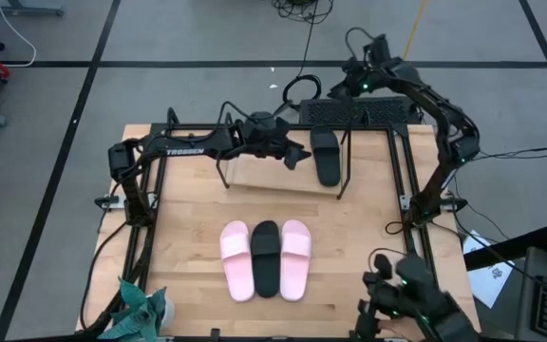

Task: Pick and place slides into the shelf
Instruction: Put the right black slide on the shelf

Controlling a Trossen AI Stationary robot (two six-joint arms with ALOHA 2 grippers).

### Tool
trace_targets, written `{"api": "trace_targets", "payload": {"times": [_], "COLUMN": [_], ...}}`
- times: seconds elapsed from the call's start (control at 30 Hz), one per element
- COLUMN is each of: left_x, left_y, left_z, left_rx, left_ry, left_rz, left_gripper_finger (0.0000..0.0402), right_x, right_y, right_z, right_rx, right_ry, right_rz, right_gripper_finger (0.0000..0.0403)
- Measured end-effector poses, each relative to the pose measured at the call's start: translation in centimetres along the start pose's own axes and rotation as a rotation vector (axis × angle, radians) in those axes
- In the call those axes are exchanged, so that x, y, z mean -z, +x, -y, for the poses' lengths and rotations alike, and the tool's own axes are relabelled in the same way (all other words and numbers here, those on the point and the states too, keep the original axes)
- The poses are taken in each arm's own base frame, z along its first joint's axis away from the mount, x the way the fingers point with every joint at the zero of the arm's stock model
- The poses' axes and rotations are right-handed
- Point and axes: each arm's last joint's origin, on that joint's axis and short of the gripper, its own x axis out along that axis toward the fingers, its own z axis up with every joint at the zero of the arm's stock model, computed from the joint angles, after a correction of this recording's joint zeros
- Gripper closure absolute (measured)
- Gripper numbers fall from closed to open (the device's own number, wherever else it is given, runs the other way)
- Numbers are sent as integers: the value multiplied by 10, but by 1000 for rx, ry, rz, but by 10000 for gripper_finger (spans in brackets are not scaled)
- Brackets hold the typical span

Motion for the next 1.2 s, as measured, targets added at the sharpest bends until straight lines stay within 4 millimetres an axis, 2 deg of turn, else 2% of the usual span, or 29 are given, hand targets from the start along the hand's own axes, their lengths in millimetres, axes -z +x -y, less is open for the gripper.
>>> {"api": "trace_targets", "payload": {"times": [0.1, 0.23, 0.37, 0.47, 0.63, 0.77, 0.87, 0.93, 1.2], "left_x": [2, 12, 24, 27, 21, 21, 23, 20, 21], "left_y": [0, 10, 28, 42, 66, 78, 76, 76, 80], "left_z": [-1, -1, 1, -3, -5, -8, -11, -11, -13], "left_rx": [-42, -61, -43, -45, -80, -240, -363, -396, -404], "left_ry": [63, 152, 274, 330, 486, 585, 593, 583, 562], "left_rz": [-1, -22, -5, -2, -19, -88, -133, -104, -77], "left_gripper_finger": [153, 153, 153, 153, 153, 153, 153, 153, 153], "right_x": [-11, -23, -30, -33, -35, -36, -35, -35, -35], "right_y": [-20, -47, -69, -79, -83, -82, -81, -80, -79], "right_z": [-14, -33, -51, -63, -81, -90, -94, -95, -96], "right_rx": [16, 36, 47, 42, 13, -13, -25, -27, -26], "right_ry": [-45, -81, -116, -123, -143, -146, -147, -150, -169], "right_rz": [58, 140, 206, 228, 239, 230, 216, 216, 214], "right_gripper_finger": [250, 250, 250, 250, 250, 250, 250, 250, 250]}}
